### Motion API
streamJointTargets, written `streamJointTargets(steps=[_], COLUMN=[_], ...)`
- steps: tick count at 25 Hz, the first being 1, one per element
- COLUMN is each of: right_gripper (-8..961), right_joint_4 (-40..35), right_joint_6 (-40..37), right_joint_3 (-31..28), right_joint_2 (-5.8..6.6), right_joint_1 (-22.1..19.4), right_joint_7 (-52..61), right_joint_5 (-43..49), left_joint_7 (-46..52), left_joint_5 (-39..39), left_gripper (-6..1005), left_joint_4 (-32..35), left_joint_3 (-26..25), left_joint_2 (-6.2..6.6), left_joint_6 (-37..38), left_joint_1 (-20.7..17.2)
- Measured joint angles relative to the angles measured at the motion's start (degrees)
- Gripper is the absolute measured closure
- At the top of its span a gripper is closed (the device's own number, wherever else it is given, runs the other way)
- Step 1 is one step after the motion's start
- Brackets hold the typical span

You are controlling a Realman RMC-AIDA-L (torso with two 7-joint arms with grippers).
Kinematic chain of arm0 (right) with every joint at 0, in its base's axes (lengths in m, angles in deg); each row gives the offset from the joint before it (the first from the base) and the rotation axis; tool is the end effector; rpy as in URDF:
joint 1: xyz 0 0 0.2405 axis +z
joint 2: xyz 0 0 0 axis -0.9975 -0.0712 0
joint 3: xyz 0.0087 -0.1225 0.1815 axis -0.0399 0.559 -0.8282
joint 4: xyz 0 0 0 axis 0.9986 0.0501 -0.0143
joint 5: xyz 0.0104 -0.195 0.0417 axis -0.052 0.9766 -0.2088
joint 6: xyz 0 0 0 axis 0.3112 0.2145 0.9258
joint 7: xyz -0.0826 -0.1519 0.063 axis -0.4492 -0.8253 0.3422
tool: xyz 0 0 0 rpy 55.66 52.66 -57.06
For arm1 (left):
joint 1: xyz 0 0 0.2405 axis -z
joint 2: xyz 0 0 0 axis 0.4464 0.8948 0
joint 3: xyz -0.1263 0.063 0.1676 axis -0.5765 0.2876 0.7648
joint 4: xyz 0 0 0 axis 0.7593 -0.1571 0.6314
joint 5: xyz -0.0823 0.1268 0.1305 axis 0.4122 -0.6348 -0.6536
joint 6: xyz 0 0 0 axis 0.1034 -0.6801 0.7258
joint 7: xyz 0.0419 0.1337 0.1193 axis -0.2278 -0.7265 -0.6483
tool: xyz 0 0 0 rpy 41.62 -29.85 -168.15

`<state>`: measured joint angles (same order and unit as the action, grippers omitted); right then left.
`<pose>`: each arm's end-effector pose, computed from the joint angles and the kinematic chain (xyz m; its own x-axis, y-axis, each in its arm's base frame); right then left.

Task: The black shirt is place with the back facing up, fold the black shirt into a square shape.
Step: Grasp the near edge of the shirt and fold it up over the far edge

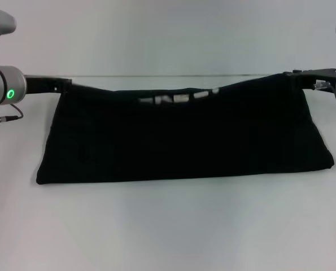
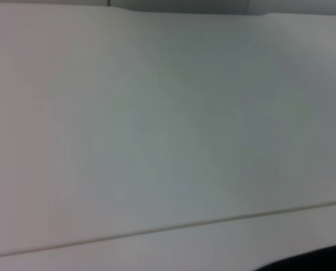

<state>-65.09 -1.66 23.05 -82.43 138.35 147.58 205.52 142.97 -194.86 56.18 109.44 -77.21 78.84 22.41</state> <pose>0.2474 0.4736 0.0092 0.6591 -0.5412 -0.5222 -0.7315 -0.3002 -0.6122 -0.2561 0.4643 0.0310 0.6041 0.6205 0.5001 0.7593 -0.2577 -0.5975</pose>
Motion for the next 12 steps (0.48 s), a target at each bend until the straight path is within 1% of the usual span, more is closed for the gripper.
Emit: streamJointTargets(steps=[4, 6, 8, 10, 12], right_gripper=[772, 692, 612, 532, 446], right_joint_4=[-0.24, -0.48, -0.66, -1.20, -2.27], right_joint_6=[1.85, 2.39, 2.29, 0.90, -1.78], right_joint_3=[-0.03, -0.32, -0.42, -0.47, -0.48], right_joint_2=[-0.22, -0.22, -0.17, 0.15, 0.56], right_joint_1=[-0.25, -0.48, -0.59, -0.93, -1.64], right_joint_7=[0.20, 0.28, 0.45, 1.39, 2.73], right_joint_5=[-0.07, -0.09, -0.09, -0.11, -0.15], left_joint_7=[0.44, 1.73, 3.23, 4.30, 5.53], left_joint_5=[0.00, 0.00, -0.02, -0.05, -0.07], left_gripper=[815, 795, 775, 705, 635], left_joint_4=[-0.13, -0.51, -0.88, -0.76, 0.03], left_joint_3=[-0.01, -0.03, -0.26, -0.51, -0.59], left_joint_2=[-0.65, -0.67, -0.34, 0.09, 0.44], left_joint_6=[-3.99, -6.53, -8.35, -8.68, -7.44], left_joint_1=[0.03, -0.08, -0.39, -0.85, -1.53])
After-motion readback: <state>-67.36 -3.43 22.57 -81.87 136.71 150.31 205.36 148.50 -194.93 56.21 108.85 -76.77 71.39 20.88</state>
